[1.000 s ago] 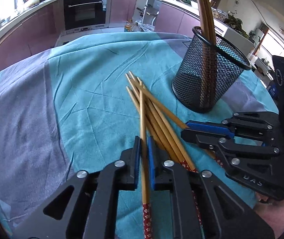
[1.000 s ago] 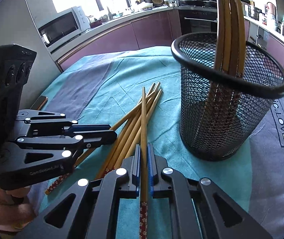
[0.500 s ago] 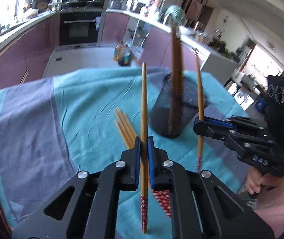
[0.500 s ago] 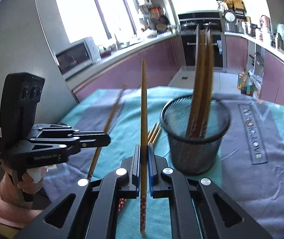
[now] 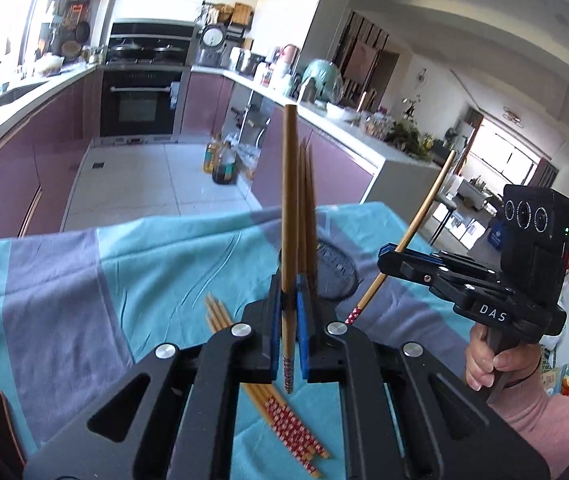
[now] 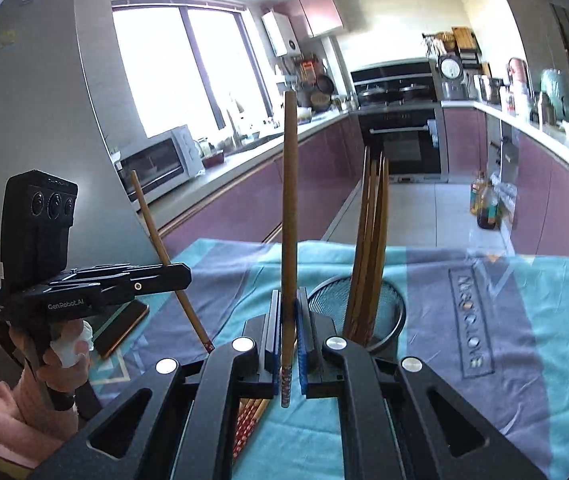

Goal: Organize utensils
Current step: 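Lift the chopsticks upright with the left gripper while the right gripper lifts its own, then lower the left chopstick into the mesh cup and open while the right does likewise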

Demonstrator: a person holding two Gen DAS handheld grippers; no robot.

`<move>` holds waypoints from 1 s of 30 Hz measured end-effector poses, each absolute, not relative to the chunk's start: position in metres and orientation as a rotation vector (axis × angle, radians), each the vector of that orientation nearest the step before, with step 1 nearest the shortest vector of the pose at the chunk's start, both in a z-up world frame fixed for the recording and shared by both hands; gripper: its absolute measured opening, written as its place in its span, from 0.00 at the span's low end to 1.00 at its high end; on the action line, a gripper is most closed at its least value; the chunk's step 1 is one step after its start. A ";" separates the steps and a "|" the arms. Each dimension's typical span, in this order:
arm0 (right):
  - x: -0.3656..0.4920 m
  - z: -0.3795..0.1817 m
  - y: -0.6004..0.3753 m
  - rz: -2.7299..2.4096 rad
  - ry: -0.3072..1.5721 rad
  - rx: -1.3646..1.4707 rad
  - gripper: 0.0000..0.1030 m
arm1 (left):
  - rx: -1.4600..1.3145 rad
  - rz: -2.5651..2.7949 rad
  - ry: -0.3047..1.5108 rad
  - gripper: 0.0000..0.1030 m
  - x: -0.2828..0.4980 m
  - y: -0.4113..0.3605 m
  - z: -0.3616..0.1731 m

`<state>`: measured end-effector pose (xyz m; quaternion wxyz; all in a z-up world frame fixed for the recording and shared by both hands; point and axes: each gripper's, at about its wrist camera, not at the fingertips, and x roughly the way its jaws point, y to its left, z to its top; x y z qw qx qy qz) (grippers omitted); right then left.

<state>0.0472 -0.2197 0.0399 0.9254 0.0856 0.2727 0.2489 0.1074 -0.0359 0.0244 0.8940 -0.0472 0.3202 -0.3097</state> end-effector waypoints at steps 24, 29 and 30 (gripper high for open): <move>0.076 0.073 -0.230 0.432 0.481 0.116 0.06 | -0.031 -0.666 0.533 0.07 0.136 -0.100 0.078; 0.084 0.059 -0.228 0.428 0.538 0.104 0.06 | 0.015 -0.650 0.590 0.07 0.140 -0.110 0.061; 0.085 0.057 -0.226 0.428 0.551 0.102 0.06 | 0.027 -0.648 0.604 0.07 0.142 -0.113 0.057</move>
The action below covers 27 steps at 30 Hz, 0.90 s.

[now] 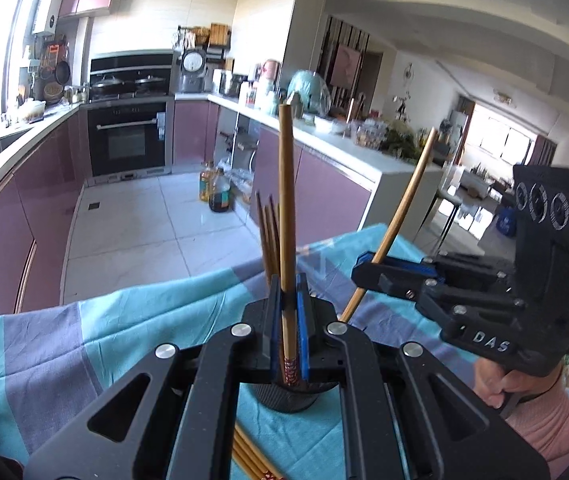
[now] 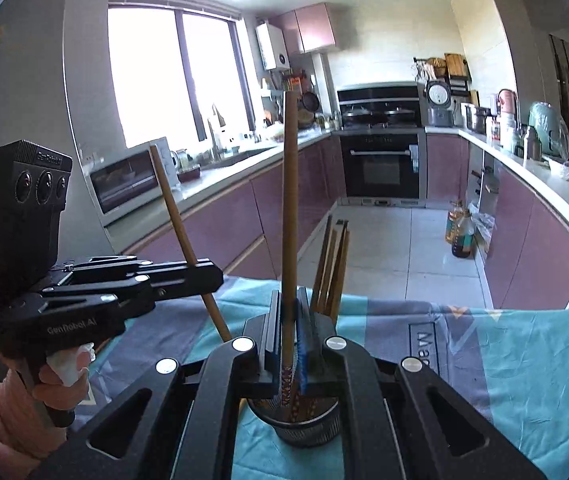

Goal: Organize utensils
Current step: 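Lower the left chopstick into the mesh cup and open while the right does likewise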

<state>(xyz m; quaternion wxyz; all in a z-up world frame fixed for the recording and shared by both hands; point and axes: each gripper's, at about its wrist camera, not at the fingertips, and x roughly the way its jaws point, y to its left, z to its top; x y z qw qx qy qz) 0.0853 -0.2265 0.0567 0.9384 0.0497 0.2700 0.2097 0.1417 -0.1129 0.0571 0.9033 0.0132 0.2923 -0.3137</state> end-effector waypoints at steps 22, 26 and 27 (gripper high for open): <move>0.118 0.017 -0.222 0.422 0.726 0.107 0.06 | 0.077 -0.656 0.774 0.07 0.189 -0.127 0.009; 0.122 0.013 -0.224 0.414 0.730 0.123 0.06 | 0.073 -0.643 0.778 0.07 0.195 -0.129 0.007; 0.122 0.012 -0.224 0.413 0.729 0.124 0.06 | 0.068 -0.640 0.783 0.08 0.198 -0.130 0.006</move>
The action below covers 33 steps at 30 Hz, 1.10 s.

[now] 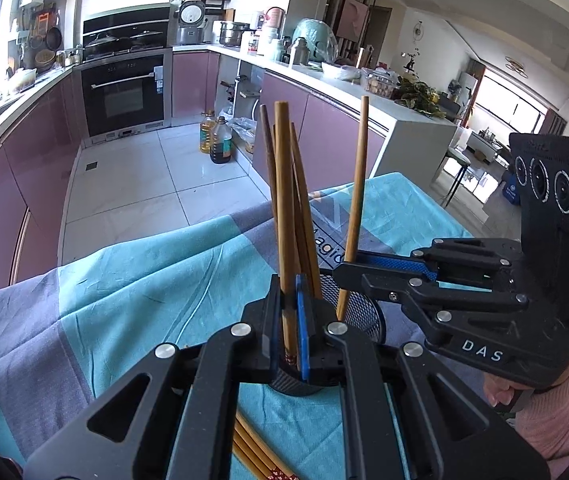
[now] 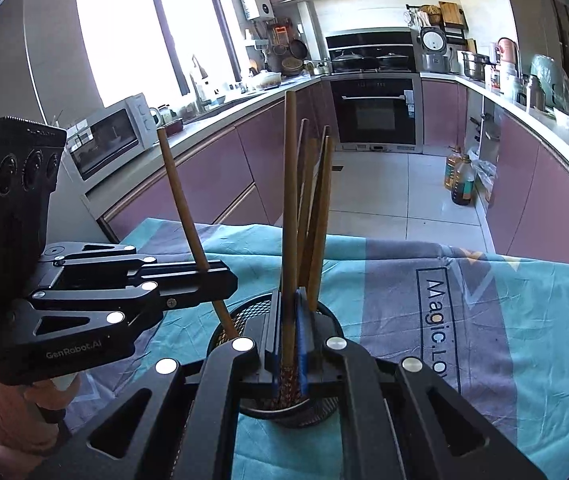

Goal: Organize utensils
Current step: 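Lower the left chopstick into the mesh cup and open while the right does likewise, then withdraw both grippers from the cup back toward the chopstick pile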

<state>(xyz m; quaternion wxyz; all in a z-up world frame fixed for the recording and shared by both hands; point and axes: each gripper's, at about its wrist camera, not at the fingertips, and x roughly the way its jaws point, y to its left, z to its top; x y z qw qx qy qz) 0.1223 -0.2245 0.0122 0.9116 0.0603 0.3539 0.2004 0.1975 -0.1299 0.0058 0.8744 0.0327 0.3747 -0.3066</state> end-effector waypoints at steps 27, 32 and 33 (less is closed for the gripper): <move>0.063 0.025 -0.222 0.489 0.598 0.116 0.26 | -0.014 -0.479 0.670 0.38 0.146 -0.060 -0.013; 0.046 0.004 -0.205 0.586 0.660 0.108 0.33 | 0.005 -0.442 0.716 0.39 0.131 -0.040 -0.040; 0.045 -0.003 -0.201 0.590 0.683 0.107 0.33 | 0.010 -0.438 0.731 0.39 0.128 -0.038 -0.046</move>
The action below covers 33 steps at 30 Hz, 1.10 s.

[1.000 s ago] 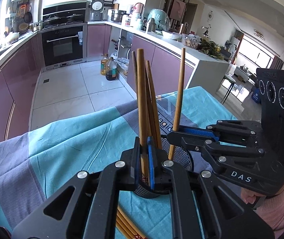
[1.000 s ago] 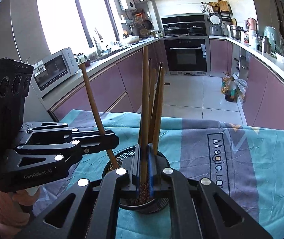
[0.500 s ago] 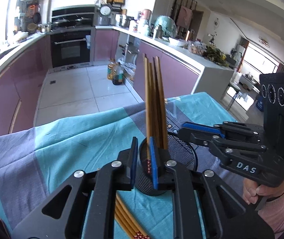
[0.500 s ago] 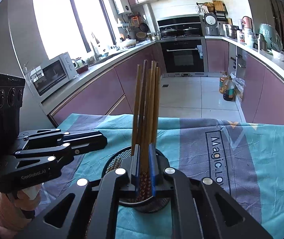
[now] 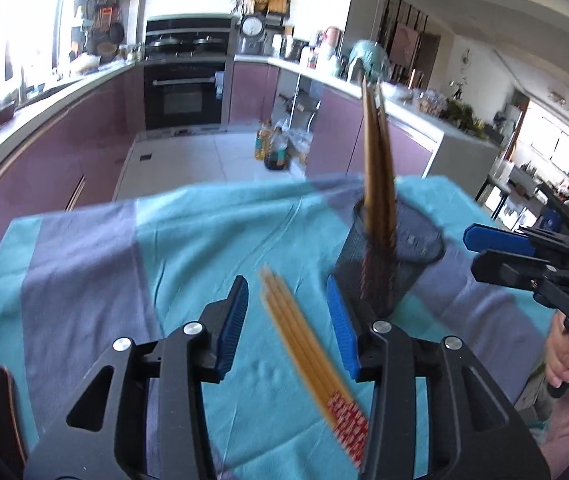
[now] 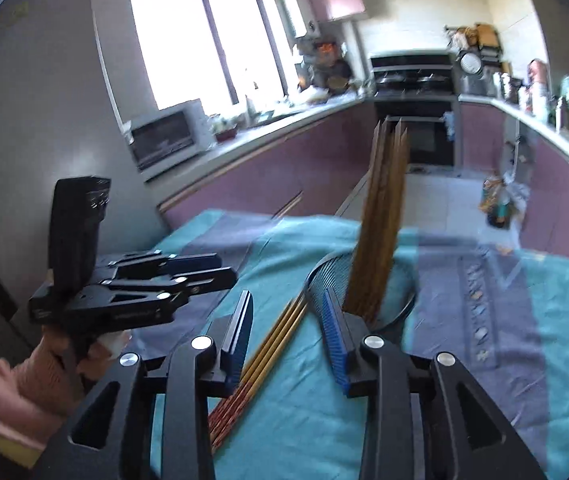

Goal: Organize utensils
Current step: 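Withdraw both grippers from the cup back toward the chopstick pile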

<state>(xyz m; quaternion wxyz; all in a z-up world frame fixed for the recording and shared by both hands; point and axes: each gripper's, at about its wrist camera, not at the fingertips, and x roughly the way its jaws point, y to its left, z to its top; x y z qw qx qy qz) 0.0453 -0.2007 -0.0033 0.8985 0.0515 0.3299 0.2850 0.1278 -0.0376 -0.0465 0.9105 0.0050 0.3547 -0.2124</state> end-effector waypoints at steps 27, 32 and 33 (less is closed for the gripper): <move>0.056 -0.090 -0.132 0.521 0.926 0.028 0.33 | 0.005 -0.404 0.908 0.40 0.112 -0.036 -0.118; 0.056 -0.091 -0.133 0.501 0.923 0.011 0.32 | 0.013 -0.411 0.912 0.41 0.115 -0.039 -0.118; 0.055 -0.091 -0.135 0.495 0.924 0.010 0.32 | 0.015 -0.413 0.913 0.41 0.115 -0.041 -0.119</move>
